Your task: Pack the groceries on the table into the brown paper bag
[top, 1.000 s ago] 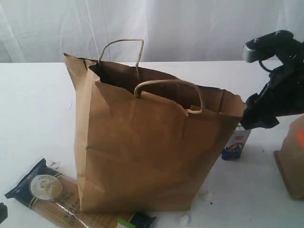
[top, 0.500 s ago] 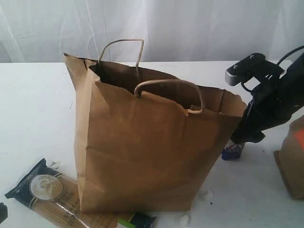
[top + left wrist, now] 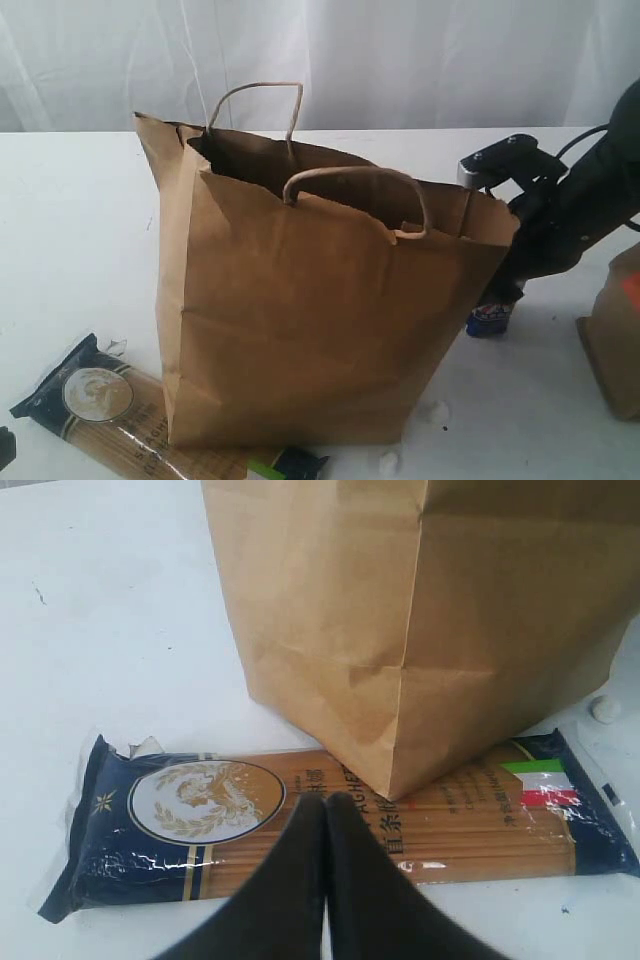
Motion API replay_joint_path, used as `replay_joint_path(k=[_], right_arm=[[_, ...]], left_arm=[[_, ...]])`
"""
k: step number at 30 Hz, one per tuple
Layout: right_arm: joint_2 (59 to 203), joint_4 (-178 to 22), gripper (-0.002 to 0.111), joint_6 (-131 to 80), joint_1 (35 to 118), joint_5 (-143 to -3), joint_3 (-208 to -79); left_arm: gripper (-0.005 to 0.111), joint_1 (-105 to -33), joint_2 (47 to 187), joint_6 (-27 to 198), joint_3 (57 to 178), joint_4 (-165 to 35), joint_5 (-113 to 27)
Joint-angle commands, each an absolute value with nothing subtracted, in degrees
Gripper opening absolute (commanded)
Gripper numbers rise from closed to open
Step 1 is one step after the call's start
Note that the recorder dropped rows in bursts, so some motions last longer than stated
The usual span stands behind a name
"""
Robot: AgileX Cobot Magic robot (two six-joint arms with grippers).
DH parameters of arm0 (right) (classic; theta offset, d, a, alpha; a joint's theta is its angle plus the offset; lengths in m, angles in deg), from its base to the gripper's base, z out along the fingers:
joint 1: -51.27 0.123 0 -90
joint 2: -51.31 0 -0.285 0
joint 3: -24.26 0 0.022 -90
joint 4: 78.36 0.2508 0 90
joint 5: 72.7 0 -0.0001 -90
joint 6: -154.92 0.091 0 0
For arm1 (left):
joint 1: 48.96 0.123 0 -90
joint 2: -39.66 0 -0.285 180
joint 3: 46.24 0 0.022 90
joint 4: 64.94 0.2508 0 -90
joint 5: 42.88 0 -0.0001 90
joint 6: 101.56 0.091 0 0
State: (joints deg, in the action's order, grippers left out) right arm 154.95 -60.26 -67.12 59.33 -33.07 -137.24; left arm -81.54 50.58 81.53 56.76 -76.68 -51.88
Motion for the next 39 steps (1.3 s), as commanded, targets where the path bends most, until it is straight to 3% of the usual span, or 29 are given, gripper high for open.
replay_joint_path(k=[1,6,7,10,32,39], right_arm=[[156.19,-58.65,0.071,-66.18,59.3,-35.21,-137.15],[156.52,-56.8,0.041,-63.02,59.3,-37.86,-137.15],[156.52,-56.8,0.027,-60.99,59.3,-38.1,-137.15],[156.52,-57.57,0.0,-57.9,59.3,-36.07,-137.15],[119.93,-60.6,0.0,-47.11,59.3,-31.6,-140.83],[114.45,-57.99,0.0,-45.8,59.3,-20.38,-147.28]], left_arm=[[0.0,-81.7,50.11,81.26,56.54,-76.8,-51.86],[0.0,-81.7,50.11,81.26,56.54,-76.8,-51.86],[0.0,-81.7,50.11,81.26,56.54,-76.8,-51.86],[0.0,-81.7,50.11,81.26,56.54,-76.8,-51.86],[0.0,-81.7,50.11,81.26,56.54,-76.8,-51.86],[0.0,-81.7,50.11,81.26,56.54,-76.8,-51.86]])
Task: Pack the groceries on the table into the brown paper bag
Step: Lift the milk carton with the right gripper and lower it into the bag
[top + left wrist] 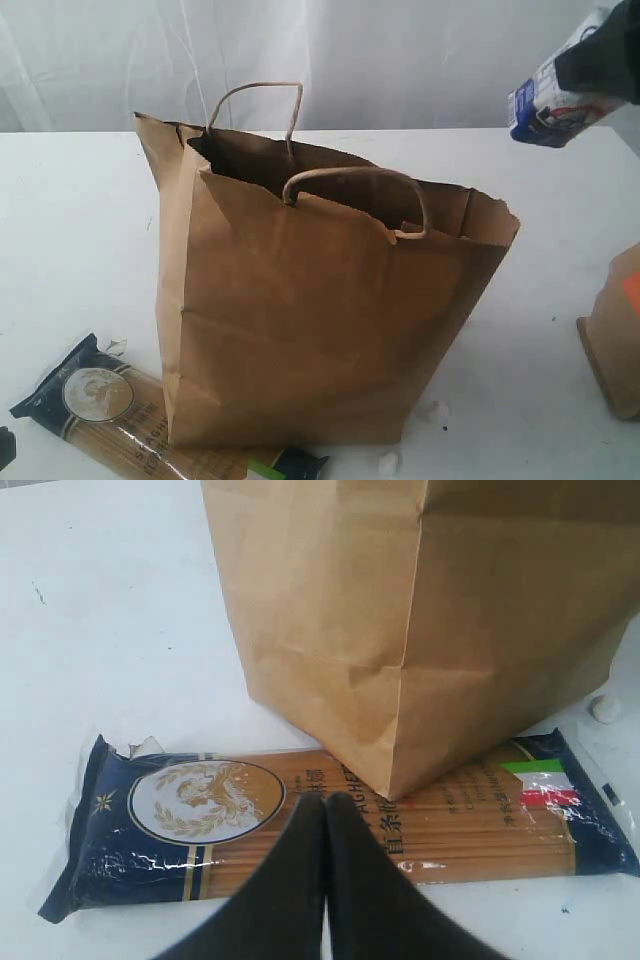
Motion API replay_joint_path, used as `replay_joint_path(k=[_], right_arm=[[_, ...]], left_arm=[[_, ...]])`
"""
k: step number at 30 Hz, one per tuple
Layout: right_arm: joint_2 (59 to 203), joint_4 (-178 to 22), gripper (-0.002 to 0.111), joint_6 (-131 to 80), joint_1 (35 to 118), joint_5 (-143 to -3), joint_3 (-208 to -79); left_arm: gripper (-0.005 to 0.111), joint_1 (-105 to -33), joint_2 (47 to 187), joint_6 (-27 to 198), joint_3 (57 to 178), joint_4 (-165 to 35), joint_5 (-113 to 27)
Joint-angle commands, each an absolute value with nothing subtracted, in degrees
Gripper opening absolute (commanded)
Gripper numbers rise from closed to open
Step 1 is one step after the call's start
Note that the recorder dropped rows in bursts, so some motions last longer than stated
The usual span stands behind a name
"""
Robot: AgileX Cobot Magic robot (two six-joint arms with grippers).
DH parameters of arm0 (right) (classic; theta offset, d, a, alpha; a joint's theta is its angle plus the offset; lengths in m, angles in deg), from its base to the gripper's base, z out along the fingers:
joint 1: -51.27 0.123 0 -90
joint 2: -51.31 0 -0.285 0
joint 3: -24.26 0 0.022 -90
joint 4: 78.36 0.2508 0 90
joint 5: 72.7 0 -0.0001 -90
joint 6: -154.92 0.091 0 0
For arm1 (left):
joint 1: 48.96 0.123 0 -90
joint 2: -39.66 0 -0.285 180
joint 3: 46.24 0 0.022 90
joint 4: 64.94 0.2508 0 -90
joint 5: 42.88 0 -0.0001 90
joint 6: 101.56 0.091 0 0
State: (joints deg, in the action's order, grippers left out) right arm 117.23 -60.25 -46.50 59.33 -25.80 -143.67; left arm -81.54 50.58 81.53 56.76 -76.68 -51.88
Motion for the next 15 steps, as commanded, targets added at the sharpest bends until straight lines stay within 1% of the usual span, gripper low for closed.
replay_joint_path(k=[1,5,12,15], right_arm=[[113.88,-57.45,0.0,-45.8,59.3,-19.7,-147.94],[110.82,-54.76,0.0,-45.8,59.3,-18.25,-150.45],[109.22,-47.92,0.0,-45.8,59.3,-8.05,-153.88],[109.22,-44.37,0.0,-46.44,59.3,-6.49,-154.02]], left_arm=[[0.0,-81.7,50.11,81.26,56.54,-76.8,-51.86],[0.0,-81.7,50.11,81.26,56.54,-76.8,-51.86],[0.0,-81.7,50.11,81.26,56.54,-76.8,-51.86],[0.0,-81.7,50.11,81.26,56.54,-76.8,-51.86]])
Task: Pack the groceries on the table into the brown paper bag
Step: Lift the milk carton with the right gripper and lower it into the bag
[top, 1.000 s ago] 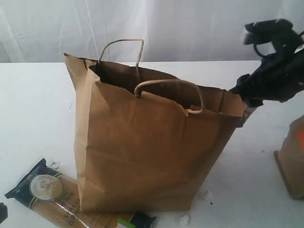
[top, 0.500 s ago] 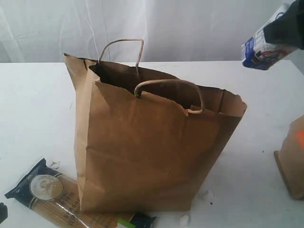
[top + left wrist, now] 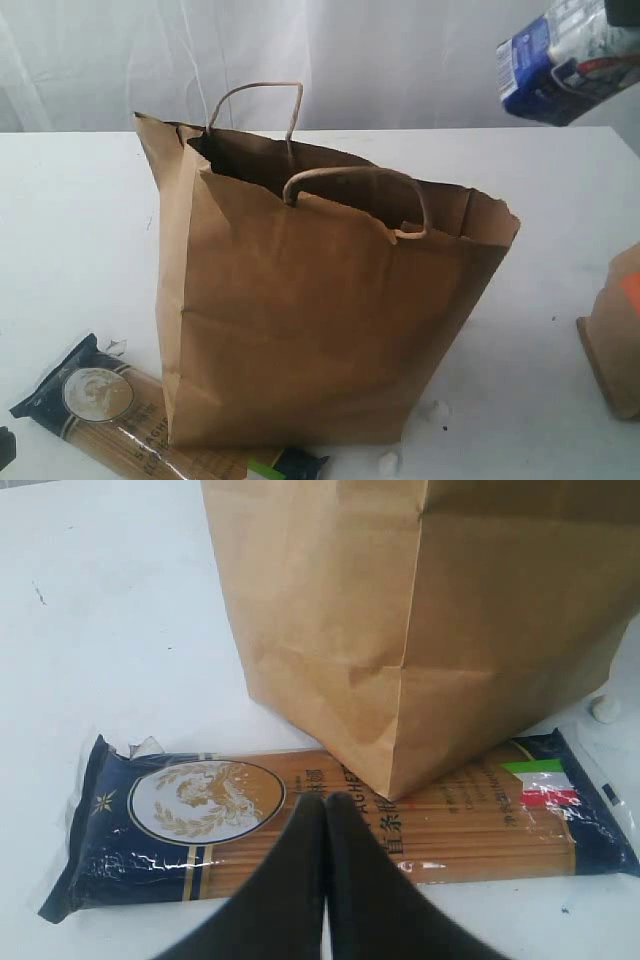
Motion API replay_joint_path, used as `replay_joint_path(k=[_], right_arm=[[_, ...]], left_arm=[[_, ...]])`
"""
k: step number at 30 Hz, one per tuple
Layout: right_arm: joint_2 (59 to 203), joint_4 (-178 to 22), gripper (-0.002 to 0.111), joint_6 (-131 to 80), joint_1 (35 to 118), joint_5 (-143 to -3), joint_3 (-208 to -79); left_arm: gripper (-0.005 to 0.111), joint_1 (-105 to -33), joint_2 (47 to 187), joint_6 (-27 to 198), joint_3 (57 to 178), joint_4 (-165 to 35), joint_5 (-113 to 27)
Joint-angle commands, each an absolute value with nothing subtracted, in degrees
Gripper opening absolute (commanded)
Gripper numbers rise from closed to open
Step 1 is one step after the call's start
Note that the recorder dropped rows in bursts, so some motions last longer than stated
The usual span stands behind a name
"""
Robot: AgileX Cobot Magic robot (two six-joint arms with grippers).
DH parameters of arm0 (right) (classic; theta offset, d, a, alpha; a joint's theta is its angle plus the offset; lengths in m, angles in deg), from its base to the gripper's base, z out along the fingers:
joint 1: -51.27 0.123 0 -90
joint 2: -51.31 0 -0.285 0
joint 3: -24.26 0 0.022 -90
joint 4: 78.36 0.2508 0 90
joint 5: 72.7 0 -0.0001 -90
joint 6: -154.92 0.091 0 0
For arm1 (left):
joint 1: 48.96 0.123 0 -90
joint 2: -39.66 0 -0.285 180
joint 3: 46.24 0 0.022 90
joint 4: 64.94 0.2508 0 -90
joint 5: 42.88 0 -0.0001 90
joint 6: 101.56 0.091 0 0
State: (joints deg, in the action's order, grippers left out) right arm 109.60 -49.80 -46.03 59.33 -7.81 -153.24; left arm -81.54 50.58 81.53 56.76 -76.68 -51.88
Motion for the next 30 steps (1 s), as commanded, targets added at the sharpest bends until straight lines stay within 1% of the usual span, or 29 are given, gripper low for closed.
replay_joint_path(k=[1,10,18,30], right_arm=[[109.22,-43.82,0.0,-46.77,59.3,-6.12,-154.02],[109.57,-39.09,0.0,-49.45,59.3,-3.66,-154.02],[113.22,-35.33,0.0,-53.08,59.3,-3.25,-151.04],[119.3,-35.67,0.0,-54.84,65.37,-5.95,-151.04]], left_arm=[[0.0,-81.7,50.11,81.26,56.54,-76.8,-51.86],[0.0,-81.7,50.11,81.26,56.54,-76.8,-51.86],[0.0,-81.7,50.11,81.26,56.54,-76.8,-51.86],[0.0,-81.7,50.11,81.26,56.54,-76.8,-51.86]])
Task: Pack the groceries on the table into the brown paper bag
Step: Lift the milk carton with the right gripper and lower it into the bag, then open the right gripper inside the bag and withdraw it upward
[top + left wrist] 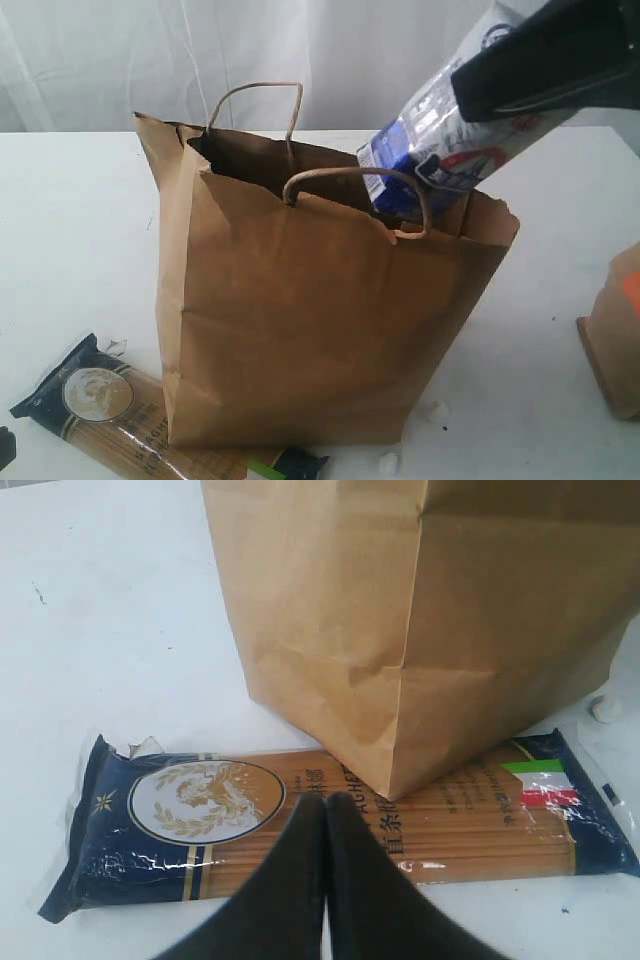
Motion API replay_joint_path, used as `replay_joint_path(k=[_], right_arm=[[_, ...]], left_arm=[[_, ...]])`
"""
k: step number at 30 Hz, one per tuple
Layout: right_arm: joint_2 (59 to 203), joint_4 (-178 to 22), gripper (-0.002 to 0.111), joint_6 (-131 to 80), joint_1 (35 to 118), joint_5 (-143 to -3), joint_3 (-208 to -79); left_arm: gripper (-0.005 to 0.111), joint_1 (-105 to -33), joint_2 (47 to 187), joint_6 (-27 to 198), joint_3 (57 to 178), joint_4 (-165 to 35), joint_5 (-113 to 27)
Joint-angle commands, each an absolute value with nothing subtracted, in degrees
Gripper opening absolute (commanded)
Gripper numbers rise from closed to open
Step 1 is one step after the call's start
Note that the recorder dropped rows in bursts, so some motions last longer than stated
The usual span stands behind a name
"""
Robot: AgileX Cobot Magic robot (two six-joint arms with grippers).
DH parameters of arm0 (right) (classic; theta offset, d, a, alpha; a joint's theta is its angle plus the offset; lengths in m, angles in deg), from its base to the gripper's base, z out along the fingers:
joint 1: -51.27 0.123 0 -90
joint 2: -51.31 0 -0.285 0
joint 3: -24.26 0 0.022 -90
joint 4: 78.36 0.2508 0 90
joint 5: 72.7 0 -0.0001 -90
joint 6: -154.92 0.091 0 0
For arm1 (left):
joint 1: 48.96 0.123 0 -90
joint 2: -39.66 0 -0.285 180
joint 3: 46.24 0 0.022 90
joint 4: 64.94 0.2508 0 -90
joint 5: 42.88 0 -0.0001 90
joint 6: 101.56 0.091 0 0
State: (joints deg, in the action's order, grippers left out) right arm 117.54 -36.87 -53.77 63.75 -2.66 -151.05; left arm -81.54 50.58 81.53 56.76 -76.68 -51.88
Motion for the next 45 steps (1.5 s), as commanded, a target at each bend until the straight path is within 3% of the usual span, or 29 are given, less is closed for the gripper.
replay_joint_path(k=[1,18,45], right_arm=[[119.88,-35.67,0.0,-54.98,65.66,-6.08,-151.04],[128.52,-37.94,0.0,-56.25,69.26,-11.09,-151.04],[128.68,-41.11,0.0,-56.34,69.26,-11.15,-153.41]], left_arm=[[0.0,-81.7,50.11,81.26,56.54,-76.8,-51.86],[0.0,-81.7,50.11,81.26,56.54,-76.8,-51.86],[0.0,-81.7,50.11,81.26,56.54,-76.8,-51.86]])
